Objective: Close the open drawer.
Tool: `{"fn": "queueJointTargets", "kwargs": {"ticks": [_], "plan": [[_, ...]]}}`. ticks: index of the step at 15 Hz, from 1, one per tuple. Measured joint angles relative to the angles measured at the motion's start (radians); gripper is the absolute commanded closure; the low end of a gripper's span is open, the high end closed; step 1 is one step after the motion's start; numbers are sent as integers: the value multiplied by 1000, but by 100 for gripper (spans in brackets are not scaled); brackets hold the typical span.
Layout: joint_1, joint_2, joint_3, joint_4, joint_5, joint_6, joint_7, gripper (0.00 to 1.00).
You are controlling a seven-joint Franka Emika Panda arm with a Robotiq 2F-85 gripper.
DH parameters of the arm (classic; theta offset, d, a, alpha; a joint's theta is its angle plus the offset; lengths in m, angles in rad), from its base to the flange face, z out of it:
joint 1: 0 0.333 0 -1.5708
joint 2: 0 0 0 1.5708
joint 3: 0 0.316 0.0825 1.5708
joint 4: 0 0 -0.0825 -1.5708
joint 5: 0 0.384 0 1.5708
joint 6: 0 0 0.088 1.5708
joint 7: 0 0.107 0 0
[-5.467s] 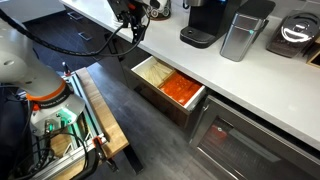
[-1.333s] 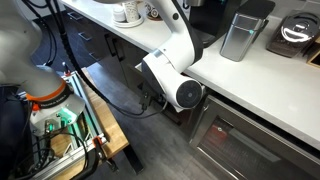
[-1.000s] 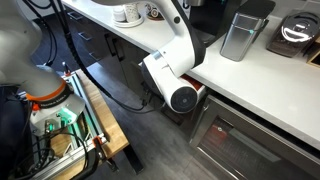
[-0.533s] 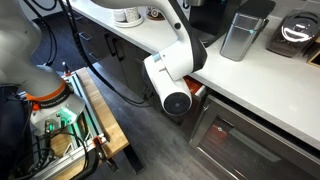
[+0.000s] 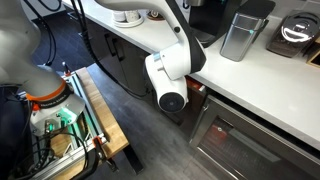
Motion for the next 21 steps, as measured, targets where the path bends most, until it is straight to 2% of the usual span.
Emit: {"fn": "queueJointTargets", "kwargs": {"ticks": [21], "plan": [[22, 61, -1, 32, 126, -108, 56, 0]]}}
